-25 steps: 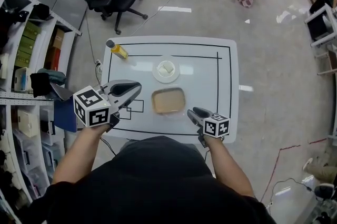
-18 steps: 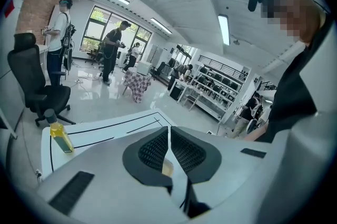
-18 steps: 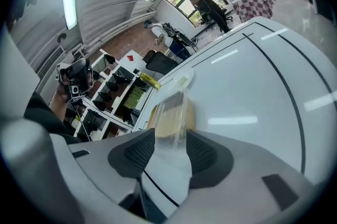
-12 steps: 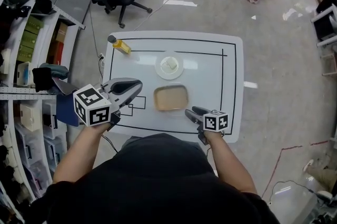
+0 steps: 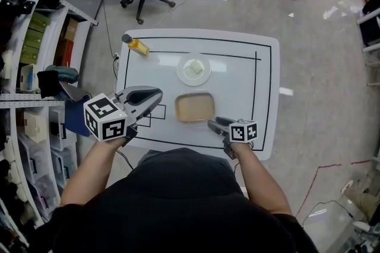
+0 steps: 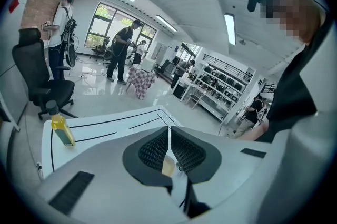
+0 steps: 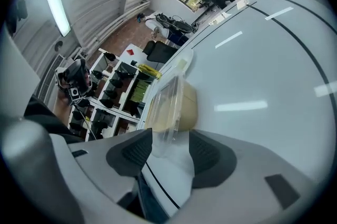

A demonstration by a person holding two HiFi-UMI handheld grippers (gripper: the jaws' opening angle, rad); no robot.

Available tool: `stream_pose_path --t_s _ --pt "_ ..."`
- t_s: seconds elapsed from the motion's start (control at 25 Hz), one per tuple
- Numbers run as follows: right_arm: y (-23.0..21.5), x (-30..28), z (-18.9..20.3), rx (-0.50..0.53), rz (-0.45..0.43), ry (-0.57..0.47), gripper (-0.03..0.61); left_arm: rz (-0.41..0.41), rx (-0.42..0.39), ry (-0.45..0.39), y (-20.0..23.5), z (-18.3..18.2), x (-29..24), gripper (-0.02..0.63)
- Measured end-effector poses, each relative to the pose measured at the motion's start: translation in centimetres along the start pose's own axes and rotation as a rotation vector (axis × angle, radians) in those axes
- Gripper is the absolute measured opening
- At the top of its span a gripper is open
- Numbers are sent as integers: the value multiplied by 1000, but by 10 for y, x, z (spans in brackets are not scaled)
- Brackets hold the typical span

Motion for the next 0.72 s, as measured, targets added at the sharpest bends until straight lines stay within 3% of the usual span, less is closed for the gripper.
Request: stream_pose_path --t_s 0.36,0.72 --pt "-12 -11 -1 -61 -81 43 227 -14 9 -1 6 4 -5 31" --pt "-9 -14 -3 -120 -130 42 160 -4 29 5 11 11 -7 31"
Point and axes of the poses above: the fingertips, and each gripper's own axes: x backward along the fingers, y to its left, z out of its underside, the point moved 10 cm from there along x, backward along the fingers, and after that the axes turned 1 degree about y, right-handed, at the moved point
